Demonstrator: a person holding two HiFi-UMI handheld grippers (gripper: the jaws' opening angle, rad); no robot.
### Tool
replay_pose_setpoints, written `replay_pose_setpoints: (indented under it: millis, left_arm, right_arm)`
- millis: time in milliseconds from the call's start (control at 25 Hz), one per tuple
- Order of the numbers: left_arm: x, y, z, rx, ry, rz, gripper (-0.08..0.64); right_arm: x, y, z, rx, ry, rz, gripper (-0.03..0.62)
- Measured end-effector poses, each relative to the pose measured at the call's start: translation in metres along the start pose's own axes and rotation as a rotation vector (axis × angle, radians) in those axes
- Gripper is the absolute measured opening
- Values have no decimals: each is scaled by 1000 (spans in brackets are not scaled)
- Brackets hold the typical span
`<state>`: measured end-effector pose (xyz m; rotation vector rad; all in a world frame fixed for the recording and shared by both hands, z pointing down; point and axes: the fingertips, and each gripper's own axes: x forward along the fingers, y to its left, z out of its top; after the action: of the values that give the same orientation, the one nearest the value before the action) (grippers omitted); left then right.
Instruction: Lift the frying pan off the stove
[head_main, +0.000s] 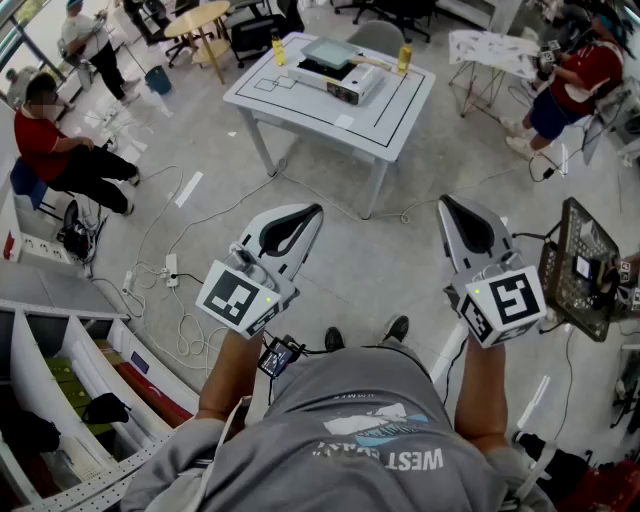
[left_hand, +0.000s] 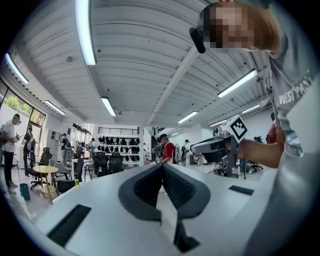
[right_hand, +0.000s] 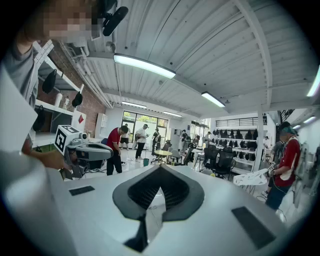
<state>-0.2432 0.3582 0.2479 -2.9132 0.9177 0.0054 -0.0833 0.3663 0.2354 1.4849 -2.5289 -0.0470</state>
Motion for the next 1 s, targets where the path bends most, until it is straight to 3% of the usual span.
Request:
replay_pose_setpoints:
  millis: [520, 1000]
  left_arm:
    - [12, 2, -3, 0, 9, 14, -3]
    - [41, -12, -4, 16, 40, 51, -3]
  right_arm:
    - [5, -15, -5, 28, 2, 7, 9]
    - [-2, -56, -9, 102, -74, 30, 11]
